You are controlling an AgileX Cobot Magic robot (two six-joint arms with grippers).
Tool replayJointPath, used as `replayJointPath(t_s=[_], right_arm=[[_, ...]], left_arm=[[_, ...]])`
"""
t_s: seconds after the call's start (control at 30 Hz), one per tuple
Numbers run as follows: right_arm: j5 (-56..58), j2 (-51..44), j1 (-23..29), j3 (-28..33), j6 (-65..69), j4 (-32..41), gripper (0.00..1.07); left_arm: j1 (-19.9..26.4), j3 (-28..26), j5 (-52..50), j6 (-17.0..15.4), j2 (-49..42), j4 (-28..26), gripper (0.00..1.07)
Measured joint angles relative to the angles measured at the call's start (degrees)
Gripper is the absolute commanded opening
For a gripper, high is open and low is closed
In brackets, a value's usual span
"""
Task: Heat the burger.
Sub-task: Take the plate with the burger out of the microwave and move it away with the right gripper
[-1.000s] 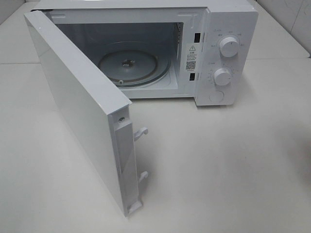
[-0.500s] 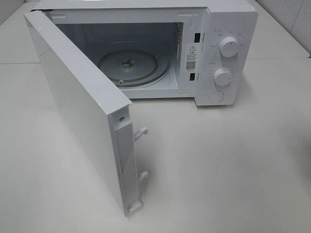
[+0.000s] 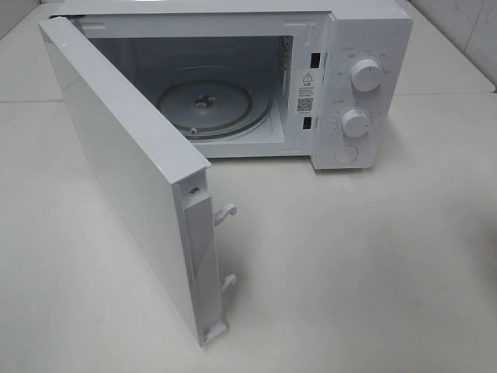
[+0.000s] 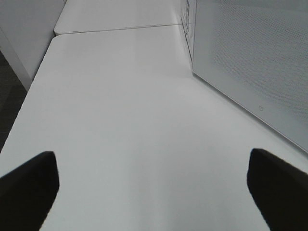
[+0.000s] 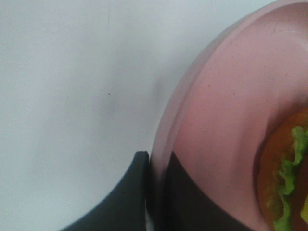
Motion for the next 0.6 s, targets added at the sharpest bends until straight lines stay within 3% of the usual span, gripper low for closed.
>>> replayJointPath(t_s=[0.6], right_arm=[[-3.50,3.21,0.00,0.00,3.44,-1.15,0.00]], left_arm=[[0.00,0.00,0.00,0.00,0.00,0.00,1.00]])
